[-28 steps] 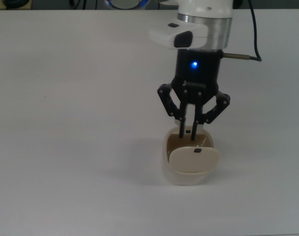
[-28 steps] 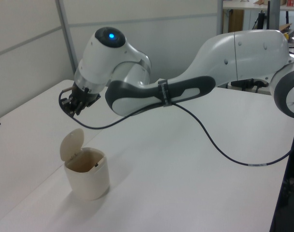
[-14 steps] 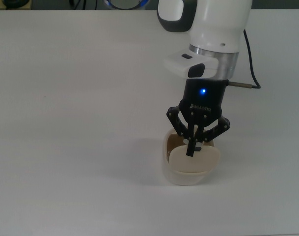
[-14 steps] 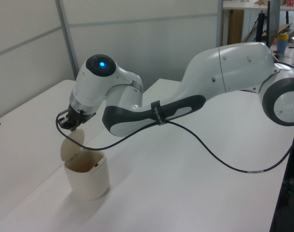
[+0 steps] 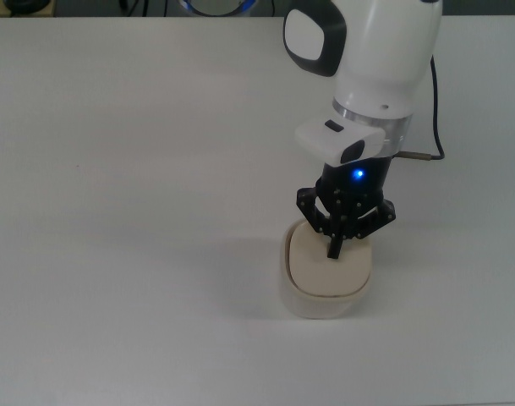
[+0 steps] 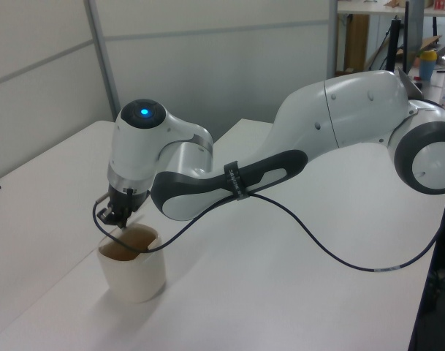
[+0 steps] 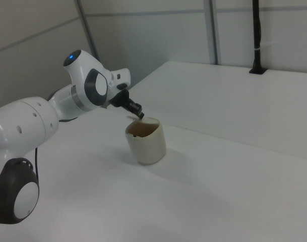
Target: Close the trash can
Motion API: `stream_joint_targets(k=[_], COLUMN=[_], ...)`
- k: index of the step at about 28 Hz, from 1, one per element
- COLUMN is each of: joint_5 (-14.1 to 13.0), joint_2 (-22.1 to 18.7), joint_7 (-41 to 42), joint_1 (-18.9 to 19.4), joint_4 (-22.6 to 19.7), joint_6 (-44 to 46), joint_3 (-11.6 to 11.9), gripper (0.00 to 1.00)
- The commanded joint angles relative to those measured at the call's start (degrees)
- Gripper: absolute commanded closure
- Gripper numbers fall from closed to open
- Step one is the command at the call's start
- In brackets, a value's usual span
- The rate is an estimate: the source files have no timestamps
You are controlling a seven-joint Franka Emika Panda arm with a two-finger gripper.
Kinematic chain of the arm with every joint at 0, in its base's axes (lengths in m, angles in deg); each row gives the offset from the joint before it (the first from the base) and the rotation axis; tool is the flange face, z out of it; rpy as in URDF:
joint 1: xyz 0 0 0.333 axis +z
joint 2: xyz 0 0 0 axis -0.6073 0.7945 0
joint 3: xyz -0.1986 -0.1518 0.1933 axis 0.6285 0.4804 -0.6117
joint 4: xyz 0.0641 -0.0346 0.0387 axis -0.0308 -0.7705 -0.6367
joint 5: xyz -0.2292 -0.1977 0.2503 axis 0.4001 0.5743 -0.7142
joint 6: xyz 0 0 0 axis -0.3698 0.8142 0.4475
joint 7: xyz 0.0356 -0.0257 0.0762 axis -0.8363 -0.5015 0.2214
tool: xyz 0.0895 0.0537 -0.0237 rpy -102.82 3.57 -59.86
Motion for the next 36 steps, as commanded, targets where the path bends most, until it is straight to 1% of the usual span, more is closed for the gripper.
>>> stream_joint_targets(k=[1,5,12,17,20,21,25,26,31,32,35,36], joint_5=[-3.51,-4.03,-4.12,-4.12,-4.56,-6.04,-10.35,-12.19,-14.93,-15.63,-17.65,-18.53], joint_2=[-0.83,-1.01,-0.83,-1.01,-1.71,-3.01,-6.18,-8.02,-12.25,-13.39,-14.63,-15.06], joint_7=[4.73,5.17,6.40,5.96,5.52,5.17,5.17,5.25,6.66,8.92,13.59,15.34], joint_1=[-0.01,-0.01,-0.53,-0.62,-0.71,-0.80,-1.24,-2.11,-3.96,-4.23,-4.93,-5.37], joint_4=[-2.26,-3.76,-6.74,-6.84,-6.31,-6.22,-5.17,-4.99,-5.08,-5.16,-5.16,-5.16], joint_6=[3.46,4.69,4.60,4.60,4.60,4.60,4.78,5.04,10.57,13.54,19.09,21.02], joint_3=[-0.12,-0.12,0.05,0.05,0.05,0.23,0.58,0.58,0.49,0.49,0.49,0.49], gripper=[1.00,1.00,1.00,1.00,1.00,1.00,1.00,1.00,1.00,1.00,1.00,0.98])
